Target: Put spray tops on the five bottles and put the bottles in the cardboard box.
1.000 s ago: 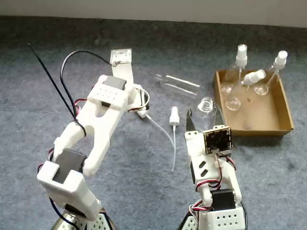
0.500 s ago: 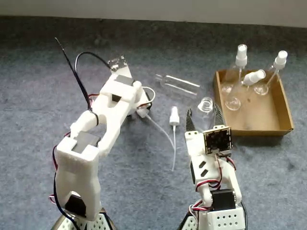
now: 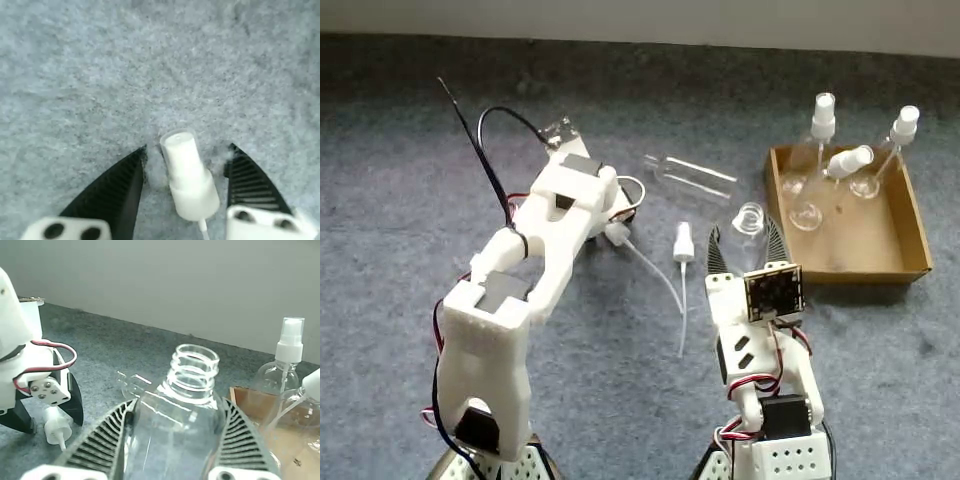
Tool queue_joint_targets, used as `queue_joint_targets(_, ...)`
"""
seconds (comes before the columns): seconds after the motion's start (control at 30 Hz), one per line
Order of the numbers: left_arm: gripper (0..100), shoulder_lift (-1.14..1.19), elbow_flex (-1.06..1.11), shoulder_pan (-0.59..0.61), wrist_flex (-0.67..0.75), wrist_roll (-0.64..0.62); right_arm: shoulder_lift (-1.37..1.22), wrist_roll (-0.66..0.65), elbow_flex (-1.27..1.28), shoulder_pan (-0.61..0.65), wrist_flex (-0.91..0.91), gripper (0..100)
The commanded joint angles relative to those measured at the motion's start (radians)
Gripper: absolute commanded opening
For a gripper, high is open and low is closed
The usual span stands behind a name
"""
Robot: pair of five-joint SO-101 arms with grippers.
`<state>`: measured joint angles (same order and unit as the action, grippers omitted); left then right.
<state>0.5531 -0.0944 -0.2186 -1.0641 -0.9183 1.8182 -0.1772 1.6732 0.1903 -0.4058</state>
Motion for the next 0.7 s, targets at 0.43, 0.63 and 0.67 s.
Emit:
queue_joint_targets(0.43, 22, 0.01, -0.166, -0.088, -0.192, -0.011, 0.018, -0.012, 0.122, -0.007, -0.005, 14.5)
queue_joint_targets(0.63, 2, 0.012, -0.156, -0.064, -0.152, -0.011, 0.016, -0.012, 0.122, -0.007, -0.005, 14.5)
queue_joint_targets(0.67, 0, 0.012, -0.154, -0.058, -0.147, -0.011, 0.016, -0.012, 0.122, -0.007, -0.005, 14.5)
